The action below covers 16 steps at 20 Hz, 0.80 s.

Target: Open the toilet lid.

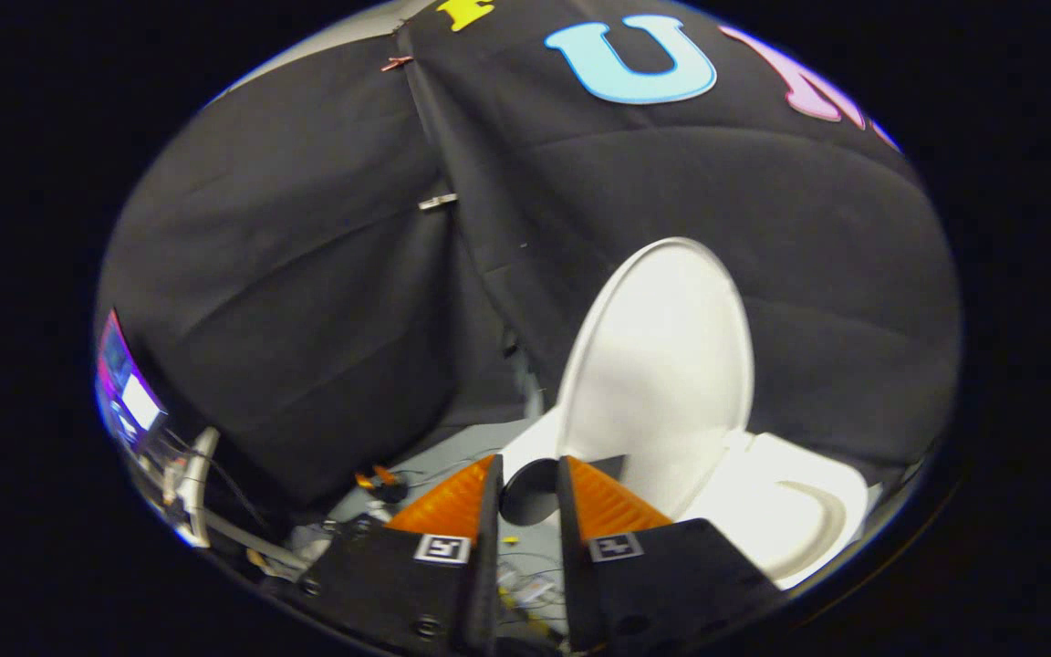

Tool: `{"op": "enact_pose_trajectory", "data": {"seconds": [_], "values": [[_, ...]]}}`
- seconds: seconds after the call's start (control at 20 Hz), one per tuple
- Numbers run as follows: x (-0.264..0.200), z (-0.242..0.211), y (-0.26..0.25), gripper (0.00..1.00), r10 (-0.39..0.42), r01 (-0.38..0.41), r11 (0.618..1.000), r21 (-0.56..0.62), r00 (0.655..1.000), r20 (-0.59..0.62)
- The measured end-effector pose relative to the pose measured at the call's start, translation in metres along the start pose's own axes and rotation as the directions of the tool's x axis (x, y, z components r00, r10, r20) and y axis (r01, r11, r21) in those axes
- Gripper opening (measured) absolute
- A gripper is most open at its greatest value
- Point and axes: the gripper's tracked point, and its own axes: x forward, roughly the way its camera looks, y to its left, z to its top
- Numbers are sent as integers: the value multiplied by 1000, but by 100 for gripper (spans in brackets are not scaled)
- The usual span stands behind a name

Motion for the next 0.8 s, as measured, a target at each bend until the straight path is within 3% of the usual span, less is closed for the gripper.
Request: {"op": "enact_pose_trajectory", "data": {"seconds": [0.05, 0.15, 0.25, 0.35, 0.55, 0.65, 0.8], "values": [[0, -1, 5, 39, 19, -19, 998, 53, 1000, -2], [6, 8, 16, 34, 104, -103, 983, 153, 995, -2], [-3, 12, 26, 62, 175, -172, 957, 233, 985, 9], [-5, 17, 25, 90, 184, -181, 955, 236, 983, 9], [-17, 26, 29, 91, 197, -204, 957, 206, 979, 58], [-43, 34, 27, 100, 203, -218, 963, 157, 974, 104], [-99, 51, -14, 99, 84, -91, 996, 16, 960, 267]]}}
